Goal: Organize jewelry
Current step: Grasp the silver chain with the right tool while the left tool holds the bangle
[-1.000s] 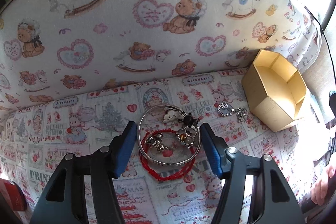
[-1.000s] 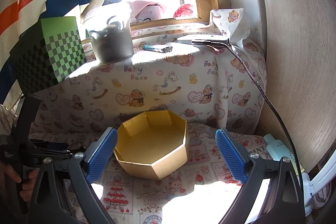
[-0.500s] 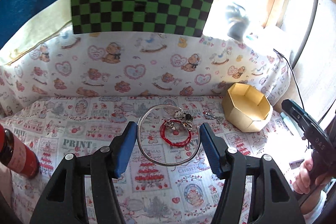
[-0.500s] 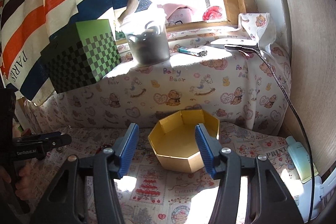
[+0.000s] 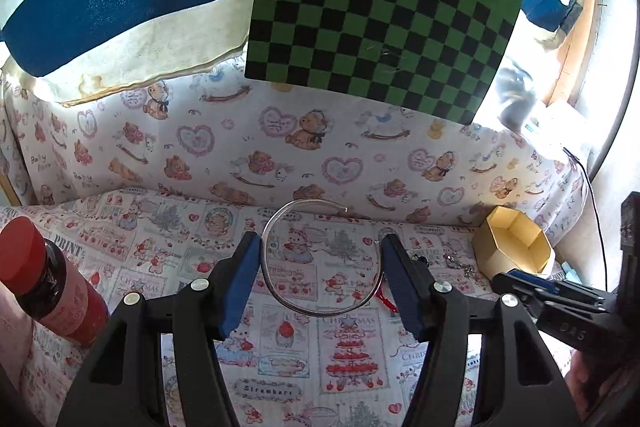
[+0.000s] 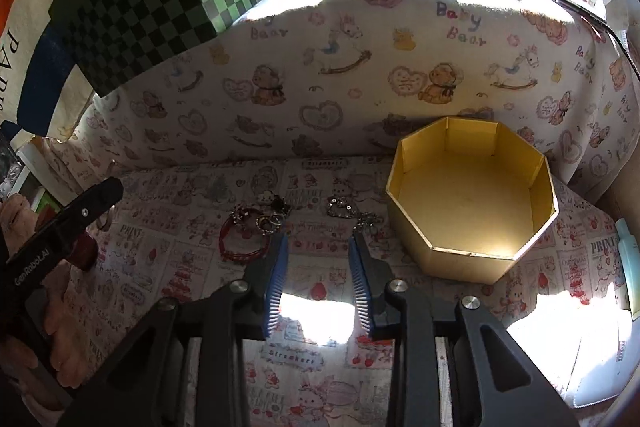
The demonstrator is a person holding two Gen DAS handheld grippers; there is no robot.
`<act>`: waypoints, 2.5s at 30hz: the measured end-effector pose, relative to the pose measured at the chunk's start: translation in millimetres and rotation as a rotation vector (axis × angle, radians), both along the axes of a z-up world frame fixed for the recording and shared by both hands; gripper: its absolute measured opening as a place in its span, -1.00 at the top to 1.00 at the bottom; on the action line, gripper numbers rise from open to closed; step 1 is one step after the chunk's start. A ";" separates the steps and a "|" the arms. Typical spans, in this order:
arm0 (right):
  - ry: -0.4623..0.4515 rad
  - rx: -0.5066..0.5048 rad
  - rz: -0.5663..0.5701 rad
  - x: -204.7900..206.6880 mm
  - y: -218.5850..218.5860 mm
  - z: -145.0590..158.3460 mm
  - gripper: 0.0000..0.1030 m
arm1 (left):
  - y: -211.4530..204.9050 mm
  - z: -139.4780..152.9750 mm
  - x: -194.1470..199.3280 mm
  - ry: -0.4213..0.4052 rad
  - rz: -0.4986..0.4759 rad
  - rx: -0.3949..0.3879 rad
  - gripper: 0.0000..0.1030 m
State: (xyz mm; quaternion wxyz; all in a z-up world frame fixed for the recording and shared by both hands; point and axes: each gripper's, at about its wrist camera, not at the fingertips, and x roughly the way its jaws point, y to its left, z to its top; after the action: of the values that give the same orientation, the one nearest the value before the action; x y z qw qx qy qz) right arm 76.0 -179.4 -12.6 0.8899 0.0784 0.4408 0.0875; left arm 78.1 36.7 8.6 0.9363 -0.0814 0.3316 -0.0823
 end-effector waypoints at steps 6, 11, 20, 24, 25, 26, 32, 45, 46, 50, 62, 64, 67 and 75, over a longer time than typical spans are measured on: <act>0.061 -0.119 -0.149 20.6 2.1 -25.7 0.64 | -2.3 2.1 -2.8 -0.019 0.015 0.013 -0.17; 0.067 -0.115 -0.149 30.7 4.5 -33.8 0.65 | -2.3 0.9 -3.0 -0.020 0.019 0.023 -0.17; 0.026 -0.164 -0.121 34.8 20.2 -41.3 0.93 | 0.8 -11.7 4.4 -0.033 0.106 0.084 -0.17; 0.028 -0.093 -0.078 26.0 18.2 -38.6 0.98 | 9.9 -6.9 1.5 -0.049 0.129 0.055 -0.17; 0.017 -0.083 -0.069 17.3 19.3 -34.8 0.99 | 11.8 -4.8 -0.1 -0.055 0.133 0.048 -0.17; -0.002 -0.073 -0.058 12.4 18.7 -30.0 0.98 | 13.5 -2.0 -2.6 -0.067 0.146 0.049 -0.17; -0.139 -0.022 0.039 -24.2 17.7 8.9 0.99 | 19.6 22.2 -24.5 -0.199 0.225 0.088 -0.17; -0.066 -0.108 0.027 -5.7 2.2 -11.4 0.95 | 11.6 26.3 -29.2 -0.192 0.162 0.073 -0.17; -0.059 -0.121 0.021 -2.2 2.7 -16.7 0.83 | 9.5 25.0 -28.6 -0.190 0.158 0.081 -0.17; -0.040 -0.134 0.004 6.9 1.2 -27.6 0.37 | 9.1 20.9 -25.6 -0.173 0.146 0.069 -0.17; -0.010 -0.213 0.028 31.1 25.9 -41.9 0.88 | 13.2 9.3 -16.6 -0.130 0.163 0.067 -0.17; -0.018 -0.191 0.033 26.7 24.5 -39.1 0.99 | 14.5 10.1 -17.1 -0.132 0.165 0.065 -0.17; -0.048 -0.145 0.038 16.4 17.1 -26.4 1.00 | 16.3 13.5 -19.6 -0.142 0.165 0.060 -0.17; -0.117 -0.130 0.035 -5.9 8.1 -2.5 0.97 | 9.9 25.5 -31.4 -0.198 0.139 0.074 -0.17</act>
State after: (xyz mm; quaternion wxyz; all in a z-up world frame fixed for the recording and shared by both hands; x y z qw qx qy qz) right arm 70.2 -171.3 -15.1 0.9157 0.0074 0.3941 0.0784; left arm 46.7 46.6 34.1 0.9702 -0.0613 0.2340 -0.0127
